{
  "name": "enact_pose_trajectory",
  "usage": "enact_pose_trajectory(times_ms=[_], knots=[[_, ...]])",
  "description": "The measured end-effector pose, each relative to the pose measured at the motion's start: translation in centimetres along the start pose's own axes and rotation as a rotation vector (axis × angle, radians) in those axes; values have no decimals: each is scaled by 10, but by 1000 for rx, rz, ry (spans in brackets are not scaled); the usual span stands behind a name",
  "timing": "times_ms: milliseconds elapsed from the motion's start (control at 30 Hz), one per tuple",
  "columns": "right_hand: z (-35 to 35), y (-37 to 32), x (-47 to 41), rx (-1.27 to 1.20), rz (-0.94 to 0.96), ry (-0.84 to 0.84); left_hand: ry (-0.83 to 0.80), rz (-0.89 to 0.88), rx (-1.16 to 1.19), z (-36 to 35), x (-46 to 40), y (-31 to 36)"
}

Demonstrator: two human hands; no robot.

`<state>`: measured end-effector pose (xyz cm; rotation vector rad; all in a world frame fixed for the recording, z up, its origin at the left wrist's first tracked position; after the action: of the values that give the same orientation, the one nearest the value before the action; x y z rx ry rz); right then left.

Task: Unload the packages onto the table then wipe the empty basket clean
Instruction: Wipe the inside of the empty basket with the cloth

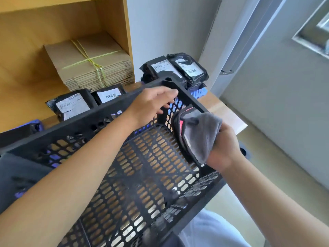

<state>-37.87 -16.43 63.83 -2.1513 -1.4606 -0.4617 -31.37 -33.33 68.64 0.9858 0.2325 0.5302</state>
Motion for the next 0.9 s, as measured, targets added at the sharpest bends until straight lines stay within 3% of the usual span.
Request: enact_pose_trajectory(times_ms=[67, 133, 300, 467, 600, 667, 800, 900], knots=[[3, 12, 6, -29, -110, -55, -324, 183, 118, -40, 22, 4], [-1, 14, 9, 123, -133, -136, -433, 243, 159, -60, 33, 2], [5, 7, -5, 409, -171, -165, -317, 441, 365, -55, 40, -25], [8, 2, -31, 611, -199, 9, -39, 622, 484, -32, 46, -47], [9, -8, -50, 798, -152, 109, 54, 768, 675, -42, 57, -49], [3, -18, -59, 871, -68, 114, 197, 764, 579, -42, 54, -42], [-19, -18, -66, 982, 139, -24, 483, 644, 89, -34, 53, -10], [-26, -11, -64, 994, 120, -78, 477, 582, 138, -55, 47, 9]])
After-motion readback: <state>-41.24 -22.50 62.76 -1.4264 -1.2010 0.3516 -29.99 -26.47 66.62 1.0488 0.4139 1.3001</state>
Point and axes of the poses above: each hand's wrist, its own x-axis away from the middle knuckle, its own z-axis out of the back of the hand, y = z × x, the point moved 8 cm from there along -x, towards the middle knuckle, and after that the axes turned 15 degrees about -x, right-handed, at the moved point
